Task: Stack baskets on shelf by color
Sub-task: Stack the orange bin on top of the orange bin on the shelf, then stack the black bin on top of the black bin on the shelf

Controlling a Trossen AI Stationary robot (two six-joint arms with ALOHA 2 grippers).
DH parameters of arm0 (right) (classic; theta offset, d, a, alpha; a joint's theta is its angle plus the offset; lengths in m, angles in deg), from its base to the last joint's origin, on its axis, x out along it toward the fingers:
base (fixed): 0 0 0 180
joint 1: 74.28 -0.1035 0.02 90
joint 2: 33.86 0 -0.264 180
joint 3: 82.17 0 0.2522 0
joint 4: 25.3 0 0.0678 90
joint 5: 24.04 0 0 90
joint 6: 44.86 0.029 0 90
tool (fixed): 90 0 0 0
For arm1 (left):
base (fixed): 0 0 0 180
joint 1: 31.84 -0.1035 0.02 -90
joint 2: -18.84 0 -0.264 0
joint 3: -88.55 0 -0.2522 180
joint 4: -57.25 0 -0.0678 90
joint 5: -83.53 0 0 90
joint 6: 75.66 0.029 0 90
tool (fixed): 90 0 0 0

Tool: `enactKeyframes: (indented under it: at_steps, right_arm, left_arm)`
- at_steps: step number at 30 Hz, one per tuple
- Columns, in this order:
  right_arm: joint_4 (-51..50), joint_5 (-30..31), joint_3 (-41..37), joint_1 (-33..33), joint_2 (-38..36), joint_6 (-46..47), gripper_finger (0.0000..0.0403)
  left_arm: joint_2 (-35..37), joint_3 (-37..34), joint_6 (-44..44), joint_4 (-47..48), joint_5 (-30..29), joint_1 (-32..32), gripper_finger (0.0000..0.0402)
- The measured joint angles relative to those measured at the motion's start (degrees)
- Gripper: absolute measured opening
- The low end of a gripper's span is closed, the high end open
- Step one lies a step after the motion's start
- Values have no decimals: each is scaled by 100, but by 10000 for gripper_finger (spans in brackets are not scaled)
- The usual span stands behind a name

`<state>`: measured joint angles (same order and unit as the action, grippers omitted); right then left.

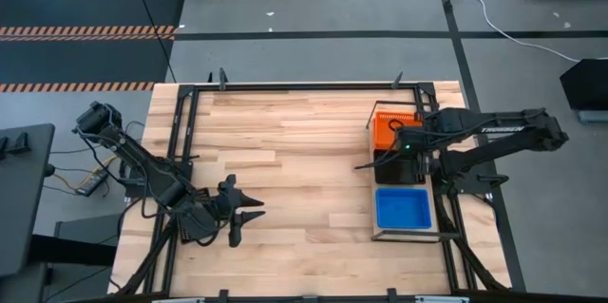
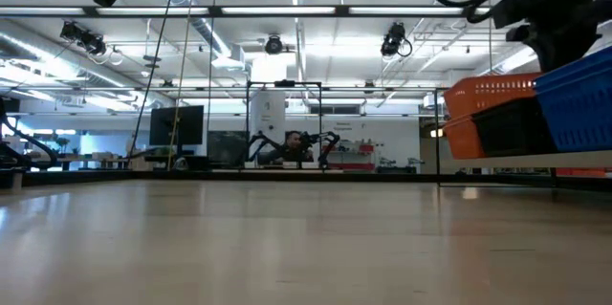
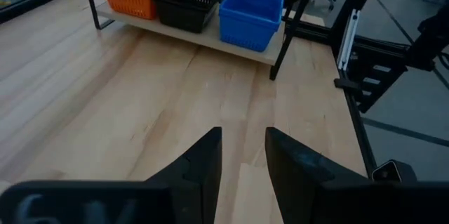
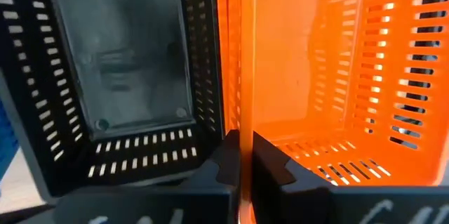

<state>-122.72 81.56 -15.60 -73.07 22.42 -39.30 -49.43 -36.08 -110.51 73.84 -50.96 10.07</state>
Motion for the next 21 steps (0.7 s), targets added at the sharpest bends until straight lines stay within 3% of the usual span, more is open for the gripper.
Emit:
enactKeyframes:
  at_steps: [8,16,21]
  right_arm:
    - [310,93,-108,77,1,-87,50]
    - [284,253,-78,77,-144,92,126]
    - [671,233,226,68,-235,733,159]
  left_arm:
    - [0,0,-41,-3,-4,0,117]
    - [0,0,-114,-4,-4,0,116]
    - [0,0,-1031,14,193,11,116]
